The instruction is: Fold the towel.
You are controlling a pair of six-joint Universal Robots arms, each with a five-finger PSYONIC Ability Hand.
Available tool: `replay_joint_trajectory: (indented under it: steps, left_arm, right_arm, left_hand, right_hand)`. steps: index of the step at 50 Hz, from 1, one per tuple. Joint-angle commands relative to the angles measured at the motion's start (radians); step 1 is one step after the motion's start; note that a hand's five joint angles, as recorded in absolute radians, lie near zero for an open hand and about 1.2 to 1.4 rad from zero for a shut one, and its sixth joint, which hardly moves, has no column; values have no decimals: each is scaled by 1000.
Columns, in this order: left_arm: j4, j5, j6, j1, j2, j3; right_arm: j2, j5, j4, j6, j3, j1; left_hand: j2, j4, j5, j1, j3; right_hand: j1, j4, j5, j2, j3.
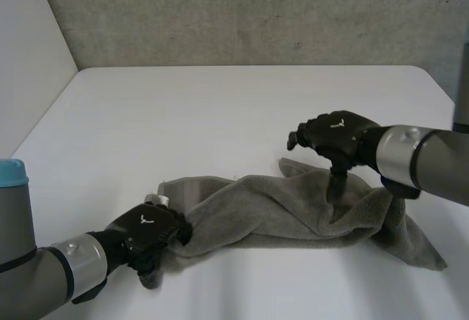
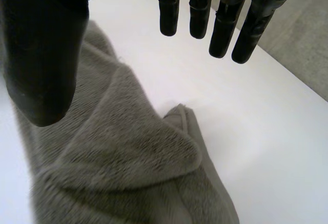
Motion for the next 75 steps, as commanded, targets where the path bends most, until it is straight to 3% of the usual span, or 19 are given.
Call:
replay_joint_trajectory:
  steps: [1,11,16,19,24,25,32,41,46,51,60,75]
  left_arm:
    - [-6,17,0,9,11,-9]
    - [-4,23,-2,10,80,-24]
    - [0,30,-5,16,117,-8]
    - [7,36,-14,24,129,14]
    - [11,36,-66,16,128,71]
    - [11,36,-66,16,128,71]
    - [42,28,-284,10,48,213]
    - [80,-3,-422,-25,-132,376]
    - [79,-123,-425,-50,-274,477]
    - [73,-165,-422,-68,-338,509]
    - [57,-162,-422,-116,-359,474]
    - [20,-153,-419,-128,-259,347]
  right_arm:
    - [183,20,-10,104,-175,41]
    - [413,122,48,162,-373,58]
    - [477,154,125,115,-414,58]
    - [479,155,134,93,-408,58]
    - [455,156,139,59,-375,55]
    - [454,155,139,59,-375,55]
    - [332,140,119,61,-257,52]
    - [184,119,19,61,-71,52]
    - [99,94,-38,55,50,44]
    - [17,80,-104,50,162,41]
    - [-90,79,-174,49,253,41]
    - [-125,90,-184,47,248,44]
  left_hand:
    - [-55,-55,-23,-24,-59]
    - [-108,-108,-76,-76,-111]
    - [-125,-125,-93,-94,-129]
    - [-151,-152,-119,-120,-155]
    - [-210,-210,-178,-179,-214]
    - [-210,-211,-178,-179,-214]
    - [-260,-260,-228,-229,-264]
    - [-246,-246,-214,-215,-249]
    - [-243,-243,-211,-212,-246]
    - [-240,-240,-208,-209,-244]
    - [-234,-234,-202,-203,-238]
    - [-213,-213,-181,-182,-217]
  right_hand:
    - [-39,-46,-5,-73,-56]
    - [17,10,51,-18,0]
    - [201,194,235,167,185]
    - [260,253,295,226,244]
    - [711,704,745,677,695]
    - [712,706,747,678,696]
    - [1073,1066,1107,1039,1057]
    - [1090,1083,1124,1056,1074]
    - [1090,1083,1124,1056,1074]
    - [1090,1083,1124,1056,1074]
    - [1090,1083,1124,1056,1074]
    - [1090,1083,1124,1056,1074]
